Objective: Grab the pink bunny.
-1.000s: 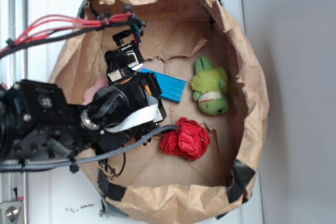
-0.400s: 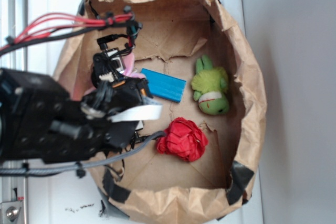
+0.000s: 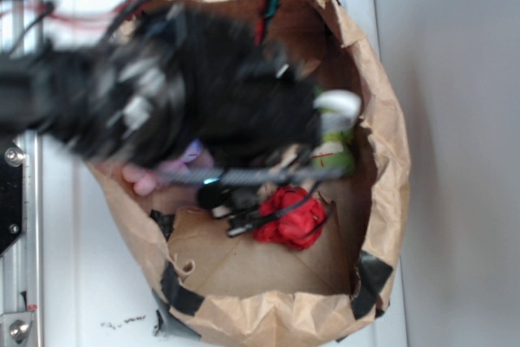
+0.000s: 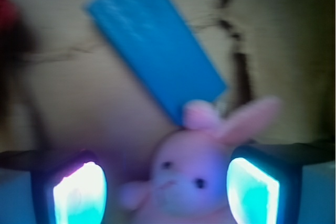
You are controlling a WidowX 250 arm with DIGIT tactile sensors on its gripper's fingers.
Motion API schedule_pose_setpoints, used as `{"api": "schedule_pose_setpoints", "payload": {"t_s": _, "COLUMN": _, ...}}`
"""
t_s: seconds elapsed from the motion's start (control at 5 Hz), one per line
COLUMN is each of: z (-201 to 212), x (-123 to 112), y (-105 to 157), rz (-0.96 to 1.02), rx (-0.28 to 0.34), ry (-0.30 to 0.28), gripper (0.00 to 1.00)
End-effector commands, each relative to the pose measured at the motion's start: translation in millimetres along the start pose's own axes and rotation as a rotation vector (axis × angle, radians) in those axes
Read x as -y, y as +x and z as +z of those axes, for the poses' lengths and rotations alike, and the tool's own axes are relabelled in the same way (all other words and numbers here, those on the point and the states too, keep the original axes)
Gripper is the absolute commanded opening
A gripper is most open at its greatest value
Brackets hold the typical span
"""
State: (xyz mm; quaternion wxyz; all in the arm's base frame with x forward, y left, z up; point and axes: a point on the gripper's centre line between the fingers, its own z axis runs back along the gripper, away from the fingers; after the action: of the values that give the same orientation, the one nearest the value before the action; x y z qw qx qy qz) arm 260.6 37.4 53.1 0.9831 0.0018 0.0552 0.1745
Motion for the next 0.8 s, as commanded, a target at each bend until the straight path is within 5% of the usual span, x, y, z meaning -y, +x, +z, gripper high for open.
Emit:
{"api": "schedule_pose_setpoints", "payload": {"t_s": 0.0, "z": -1, "x": -20, "y": 4, "rz": -0.038, "rx": -0.030, "ry": -0.056, "gripper": 1.00}}
{"api": "schedule_pose_setpoints", "payload": {"t_s": 0.4, "z": -31, "x": -22, "y": -3, "rz": -0.064, "rx": -0.016, "ry": 0.035, "gripper": 1.00}}
{"api": "schedule_pose_setpoints", "payload": {"t_s": 0.6, "z": -43, "x": -12, "y": -9, "rz": -0.070, "rx": -0.001, "ry": 0.026, "gripper": 1.00}}
